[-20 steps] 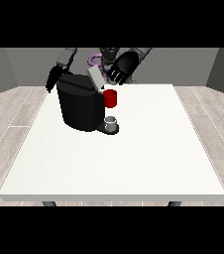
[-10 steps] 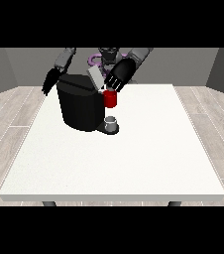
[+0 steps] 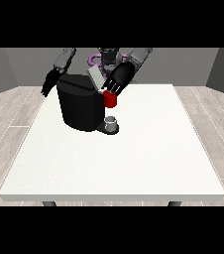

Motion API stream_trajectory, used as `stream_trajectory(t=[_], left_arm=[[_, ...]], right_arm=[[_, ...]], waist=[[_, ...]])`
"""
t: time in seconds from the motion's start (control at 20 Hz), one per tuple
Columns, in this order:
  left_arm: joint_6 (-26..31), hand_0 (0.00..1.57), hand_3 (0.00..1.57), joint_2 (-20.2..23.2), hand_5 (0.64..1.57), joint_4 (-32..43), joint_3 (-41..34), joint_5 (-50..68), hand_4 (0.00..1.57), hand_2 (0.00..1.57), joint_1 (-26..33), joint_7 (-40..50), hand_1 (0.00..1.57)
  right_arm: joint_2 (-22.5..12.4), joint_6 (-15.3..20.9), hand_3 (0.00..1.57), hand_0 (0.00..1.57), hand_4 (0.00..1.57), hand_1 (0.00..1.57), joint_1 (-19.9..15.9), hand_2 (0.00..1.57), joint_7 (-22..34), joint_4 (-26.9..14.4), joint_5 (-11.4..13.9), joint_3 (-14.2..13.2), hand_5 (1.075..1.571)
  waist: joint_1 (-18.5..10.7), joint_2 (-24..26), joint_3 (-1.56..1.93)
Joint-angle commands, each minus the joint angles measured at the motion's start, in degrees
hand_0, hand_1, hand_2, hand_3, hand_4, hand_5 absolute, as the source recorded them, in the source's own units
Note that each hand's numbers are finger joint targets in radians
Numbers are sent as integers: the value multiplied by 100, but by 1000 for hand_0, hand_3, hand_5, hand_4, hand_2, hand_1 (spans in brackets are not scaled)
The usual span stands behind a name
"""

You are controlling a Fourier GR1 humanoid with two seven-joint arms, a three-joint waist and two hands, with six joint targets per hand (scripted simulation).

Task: Insert the coffee pod into the coffee machine and close the lid

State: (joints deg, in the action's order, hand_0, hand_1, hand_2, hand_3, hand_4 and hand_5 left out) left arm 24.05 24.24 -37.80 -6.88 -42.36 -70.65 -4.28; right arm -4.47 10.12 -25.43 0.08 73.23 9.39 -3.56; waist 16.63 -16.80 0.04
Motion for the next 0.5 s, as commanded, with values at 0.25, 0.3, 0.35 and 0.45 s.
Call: stream_trajectory(t=[0.25,0.3,0.35,0.45], left_arm=[[-35,1231,1211,403,1571,113,-177,8,389,1267,-339,-320,1231],[-79,1225,1206,248,1571,145,-118,-44,376,1261,-289,-165,1225],[-190,1205,1198,-89,1571,6,-38,-35,368,1249,-116,-44,1205],[-9,1212,1199,106,1571,66,-48,-33,352,1245,-231,-195,1212]], right_arm=[[3,49,0,0,0,0,-161,0,-136,73,53,35,1571],[127,130,0,0,104,0,-55,0,63,99,131,149,1571],[-193,-171,0,0,0,0,-84,0,-113,-169,-218,-254,1571],[-190,-61,0,0,0,0,-201,0,-10,-152,-116,-224,1571]], waist=[[129,-444,-3],[142,-169,-3],[18,-74,-1],[-35,-114,-2]])
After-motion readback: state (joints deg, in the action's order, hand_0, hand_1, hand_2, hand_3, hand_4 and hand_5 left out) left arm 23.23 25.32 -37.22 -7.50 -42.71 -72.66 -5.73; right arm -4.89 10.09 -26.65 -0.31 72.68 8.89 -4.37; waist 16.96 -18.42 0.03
